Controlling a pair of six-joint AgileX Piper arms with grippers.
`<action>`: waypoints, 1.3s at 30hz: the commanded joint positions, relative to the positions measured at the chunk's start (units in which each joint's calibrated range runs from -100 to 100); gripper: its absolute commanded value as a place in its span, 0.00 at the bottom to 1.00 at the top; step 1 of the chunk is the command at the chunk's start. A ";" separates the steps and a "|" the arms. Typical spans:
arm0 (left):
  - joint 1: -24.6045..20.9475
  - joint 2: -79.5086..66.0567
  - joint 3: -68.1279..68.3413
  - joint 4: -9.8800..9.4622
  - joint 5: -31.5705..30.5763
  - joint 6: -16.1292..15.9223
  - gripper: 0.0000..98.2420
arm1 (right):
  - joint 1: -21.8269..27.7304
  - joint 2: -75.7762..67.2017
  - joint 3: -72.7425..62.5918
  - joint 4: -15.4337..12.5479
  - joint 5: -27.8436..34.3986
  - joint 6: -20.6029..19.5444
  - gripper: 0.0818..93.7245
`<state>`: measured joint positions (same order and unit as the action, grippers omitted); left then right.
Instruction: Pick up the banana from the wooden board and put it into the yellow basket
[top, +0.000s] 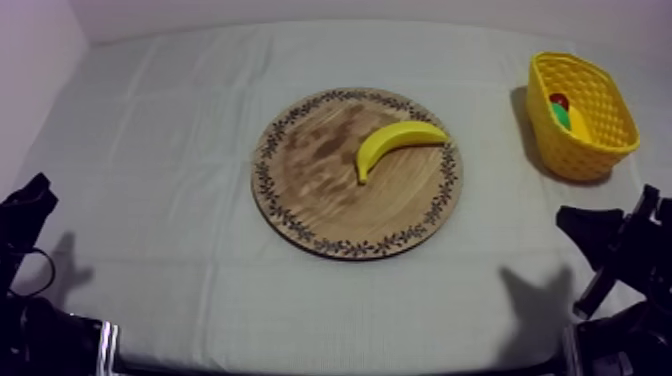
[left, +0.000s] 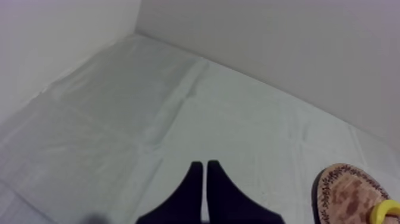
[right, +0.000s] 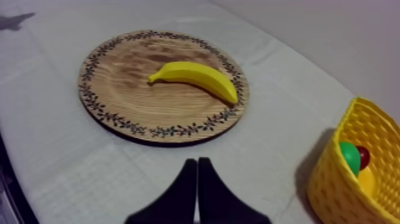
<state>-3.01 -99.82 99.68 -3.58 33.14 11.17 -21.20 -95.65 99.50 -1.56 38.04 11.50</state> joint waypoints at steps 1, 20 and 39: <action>0.01 0.00 -0.01 -0.01 0.00 -0.02 0.00 | -1.04 -0.08 0.05 -0.06 0.02 -1.18 0.01; 0.01 0.00 -0.01 -0.01 0.00 -0.01 0.00 | -4.03 17.74 -18.52 -6.96 3.50 2.53 0.00; 0.01 0.00 -0.01 -0.01 0.00 -0.01 0.00 | -5.60 63.95 -64.43 -0.95 18.60 -4.38 0.01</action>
<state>-3.01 -99.82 99.68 -3.58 33.14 11.17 -26.81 -39.51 42.28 -2.70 55.82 7.69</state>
